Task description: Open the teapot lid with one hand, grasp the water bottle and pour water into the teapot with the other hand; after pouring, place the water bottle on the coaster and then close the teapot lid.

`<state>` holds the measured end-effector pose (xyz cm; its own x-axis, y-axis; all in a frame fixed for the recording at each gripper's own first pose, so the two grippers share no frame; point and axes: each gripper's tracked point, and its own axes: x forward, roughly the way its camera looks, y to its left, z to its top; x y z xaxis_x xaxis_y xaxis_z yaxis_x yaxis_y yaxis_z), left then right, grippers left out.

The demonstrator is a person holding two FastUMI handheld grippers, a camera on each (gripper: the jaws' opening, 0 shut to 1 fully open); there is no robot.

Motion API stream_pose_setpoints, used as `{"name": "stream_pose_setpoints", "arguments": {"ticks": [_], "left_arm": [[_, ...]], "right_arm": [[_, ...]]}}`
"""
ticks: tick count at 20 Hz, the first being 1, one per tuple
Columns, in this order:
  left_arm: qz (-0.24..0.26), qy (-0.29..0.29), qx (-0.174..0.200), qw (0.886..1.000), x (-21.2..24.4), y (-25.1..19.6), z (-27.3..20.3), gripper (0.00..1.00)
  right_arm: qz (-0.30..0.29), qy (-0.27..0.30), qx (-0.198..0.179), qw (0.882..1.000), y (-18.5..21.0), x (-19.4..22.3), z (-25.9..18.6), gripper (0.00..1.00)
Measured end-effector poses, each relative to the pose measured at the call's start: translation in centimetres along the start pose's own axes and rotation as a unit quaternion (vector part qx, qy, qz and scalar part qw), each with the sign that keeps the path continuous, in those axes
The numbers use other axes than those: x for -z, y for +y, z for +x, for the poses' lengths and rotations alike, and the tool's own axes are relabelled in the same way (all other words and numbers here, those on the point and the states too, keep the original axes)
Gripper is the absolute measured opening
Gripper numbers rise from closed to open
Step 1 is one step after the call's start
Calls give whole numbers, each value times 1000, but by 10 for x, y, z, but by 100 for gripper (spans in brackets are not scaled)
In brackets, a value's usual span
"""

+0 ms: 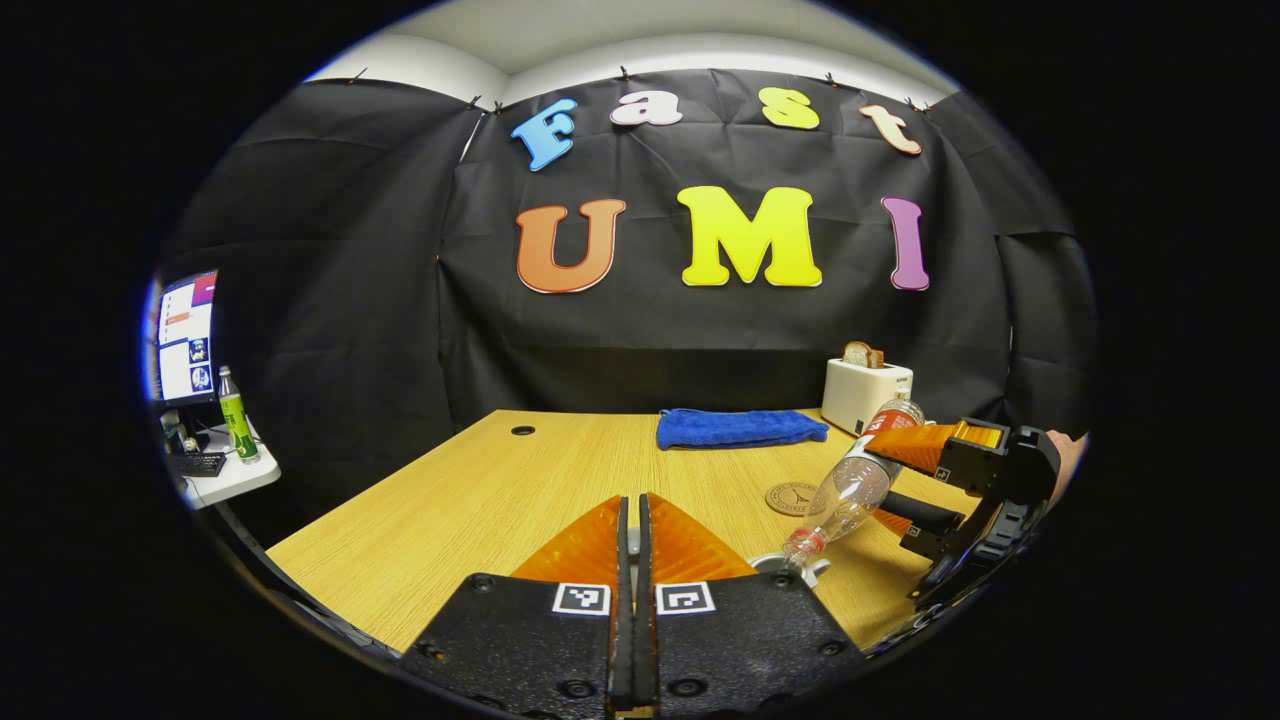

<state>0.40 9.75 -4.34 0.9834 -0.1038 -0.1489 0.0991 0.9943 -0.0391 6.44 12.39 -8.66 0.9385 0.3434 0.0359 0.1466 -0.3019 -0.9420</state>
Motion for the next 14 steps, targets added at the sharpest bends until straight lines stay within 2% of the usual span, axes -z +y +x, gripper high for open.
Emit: {"name": "stream_pose_setpoints", "arguments": {"ticks": [14], "left_arm": [[-1,-4,5,1000,-4,4,-4,3]], "right_arm": [[-109,-13,33,993,-6,-6,-6,73]]}}
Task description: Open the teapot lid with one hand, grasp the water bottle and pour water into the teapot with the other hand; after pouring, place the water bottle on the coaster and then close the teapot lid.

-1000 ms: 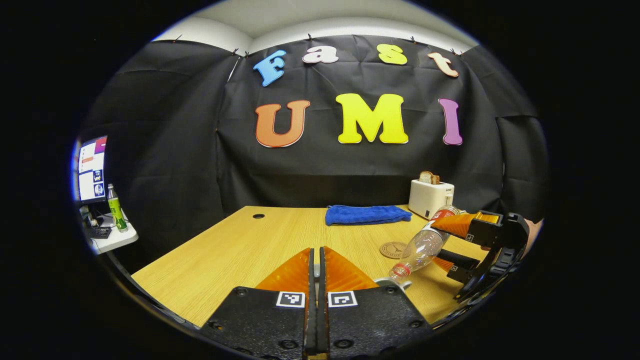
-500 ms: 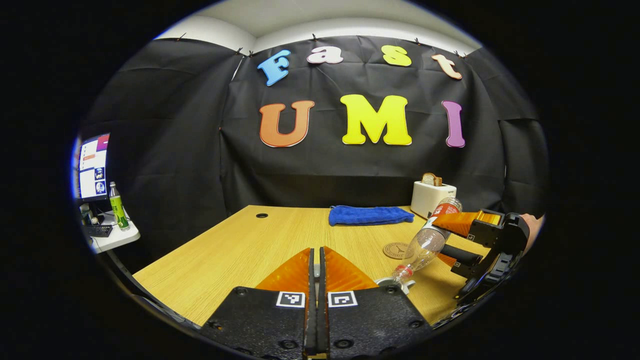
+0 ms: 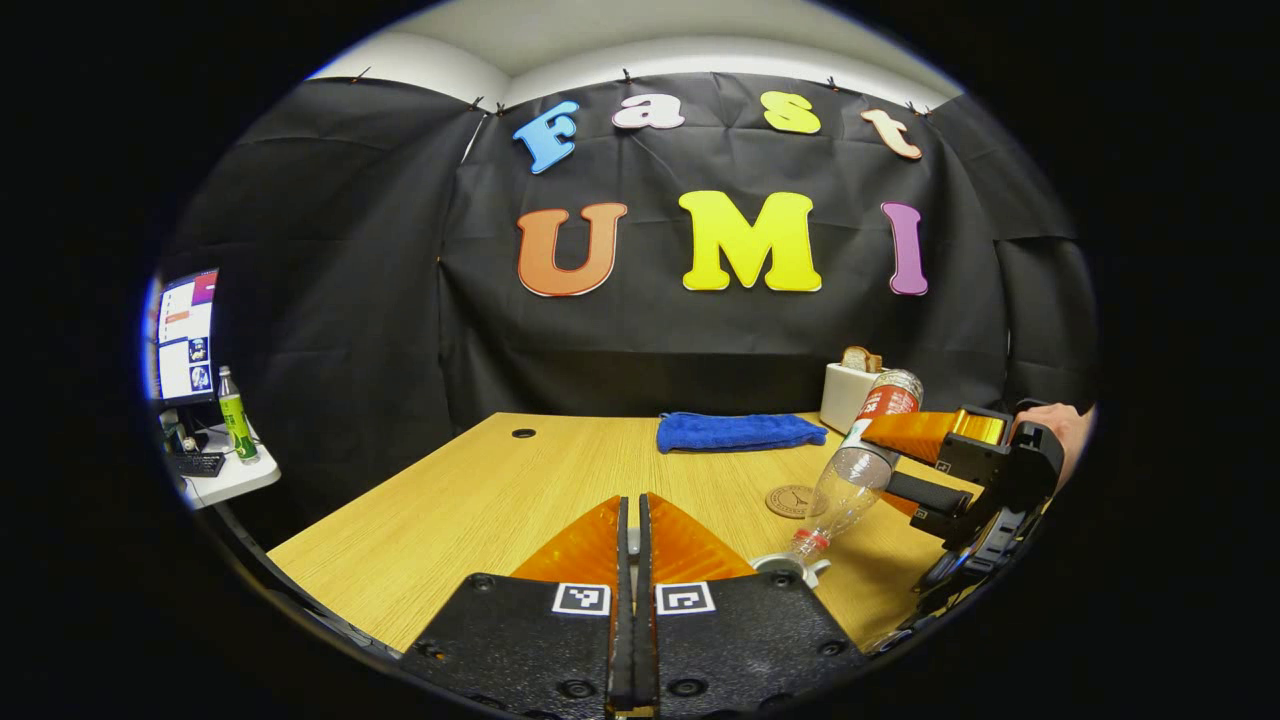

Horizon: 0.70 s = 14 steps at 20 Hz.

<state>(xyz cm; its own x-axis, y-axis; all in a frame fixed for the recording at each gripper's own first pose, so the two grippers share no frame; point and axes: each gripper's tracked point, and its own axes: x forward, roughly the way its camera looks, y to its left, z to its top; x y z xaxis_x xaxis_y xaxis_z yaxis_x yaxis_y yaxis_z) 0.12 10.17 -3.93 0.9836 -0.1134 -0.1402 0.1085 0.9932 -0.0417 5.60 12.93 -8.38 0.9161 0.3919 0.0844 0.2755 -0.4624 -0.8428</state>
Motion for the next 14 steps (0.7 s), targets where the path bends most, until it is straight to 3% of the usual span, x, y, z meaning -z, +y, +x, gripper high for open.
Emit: {"name": "stream_pose_setpoints", "arguments": {"ticks": [9,12,14], "left_arm": [[0,-3,-3,1000,-2,3,-1,3],[-1,-2,-3,1000,-2,3,-2,3],[-1,-3,-4,1000,-2,4,-2,3]], "right_arm": [[-15,-10,22,1000,3,-2,-3,73],[17,-4,15,1000,5,1,0,74],[70,5,-9,997,5,5,4,73]]}}
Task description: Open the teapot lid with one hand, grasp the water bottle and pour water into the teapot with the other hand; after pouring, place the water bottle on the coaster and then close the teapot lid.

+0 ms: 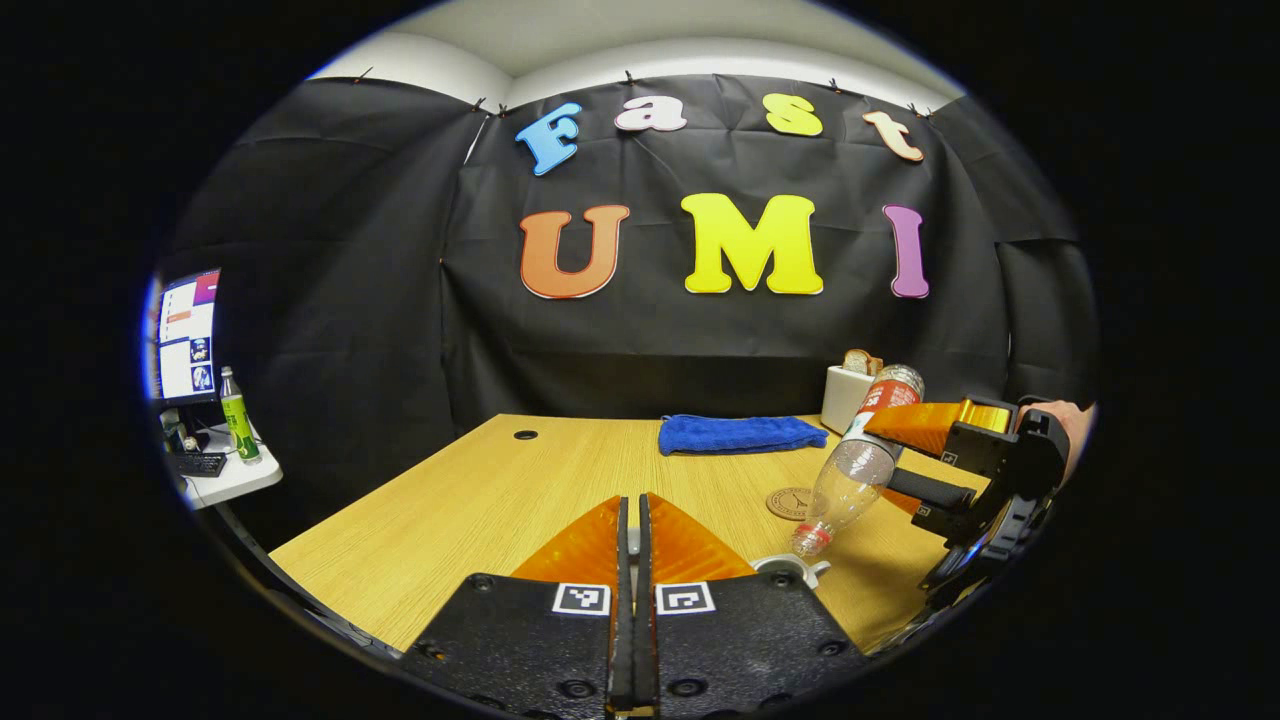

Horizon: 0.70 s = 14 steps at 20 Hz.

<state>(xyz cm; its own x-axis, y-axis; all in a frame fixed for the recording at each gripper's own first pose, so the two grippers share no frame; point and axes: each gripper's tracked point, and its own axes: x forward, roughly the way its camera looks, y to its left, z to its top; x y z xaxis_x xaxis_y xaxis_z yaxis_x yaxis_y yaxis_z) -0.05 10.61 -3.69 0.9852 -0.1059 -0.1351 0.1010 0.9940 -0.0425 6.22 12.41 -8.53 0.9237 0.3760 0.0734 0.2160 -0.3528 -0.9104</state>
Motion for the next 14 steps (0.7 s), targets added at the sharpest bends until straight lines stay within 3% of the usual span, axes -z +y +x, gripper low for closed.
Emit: {"name": "stream_pose_setpoints", "arguments": {"ticks": [3,5,7,10,14], "left_arm": [[-3,-3,-1,1000,-2,1,-1,3],[-3,-5,-3,1000,-5,1,-3,3],[0,-8,-5,1000,-6,1,-4,3],[1,-12,-2,1000,-9,-3,-4,3],[6,-13,5,1000,-9,-13,-3,3]], "right_arm": [[120,14,-40,992,0,5,5,75],[216,26,-73,973,3,6,6,73],[312,36,-96,945,2,7,4,75],[456,46,-127,880,3,8,4,73],[619,48,-141,771,-8,11,3,75]]}}
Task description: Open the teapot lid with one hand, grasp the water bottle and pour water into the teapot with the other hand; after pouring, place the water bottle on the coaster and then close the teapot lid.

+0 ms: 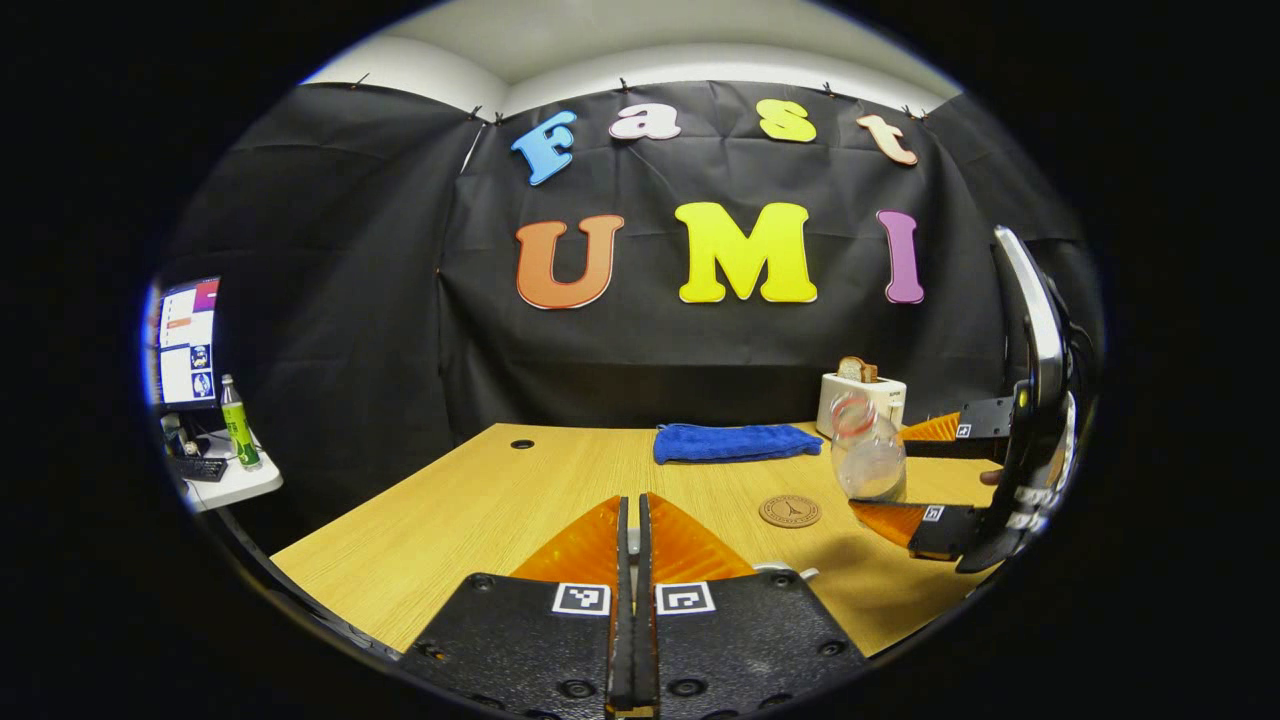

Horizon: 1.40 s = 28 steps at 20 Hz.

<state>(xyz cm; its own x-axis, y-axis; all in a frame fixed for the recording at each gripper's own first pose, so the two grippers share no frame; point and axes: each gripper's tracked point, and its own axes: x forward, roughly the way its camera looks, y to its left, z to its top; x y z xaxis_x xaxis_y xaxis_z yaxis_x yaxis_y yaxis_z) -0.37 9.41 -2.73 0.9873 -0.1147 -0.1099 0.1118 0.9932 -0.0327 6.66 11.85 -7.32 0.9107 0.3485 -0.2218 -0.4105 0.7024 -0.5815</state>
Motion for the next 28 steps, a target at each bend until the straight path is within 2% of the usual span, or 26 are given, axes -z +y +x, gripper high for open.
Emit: {"name": "stream_pose_setpoints", "arguments": {"ticks": [2,4,10,14,18,28], "left_arm": [[2,0,4,1000,1,-5,0,3],[5,0,6,1000,0,-8,1,3],[5,-4,10,1000,-2,-13,0,3],[6,-2,3,1000,-1,-7,1,3],[6,2,-4,1000,3,0,3,3],[10,8,-12,1000,6,6,4,3]], "right_arm": [[74,-20,4,997,-13,-9,-7,74],[138,-45,8,989,-24,-17,-6,74],[247,-51,-2,968,-42,-10,49,74],[285,-38,15,958,-58,16,95,73],[299,-23,20,954,-56,37,125,73],[311,-6,17,950,-43,49,152,74]]}}
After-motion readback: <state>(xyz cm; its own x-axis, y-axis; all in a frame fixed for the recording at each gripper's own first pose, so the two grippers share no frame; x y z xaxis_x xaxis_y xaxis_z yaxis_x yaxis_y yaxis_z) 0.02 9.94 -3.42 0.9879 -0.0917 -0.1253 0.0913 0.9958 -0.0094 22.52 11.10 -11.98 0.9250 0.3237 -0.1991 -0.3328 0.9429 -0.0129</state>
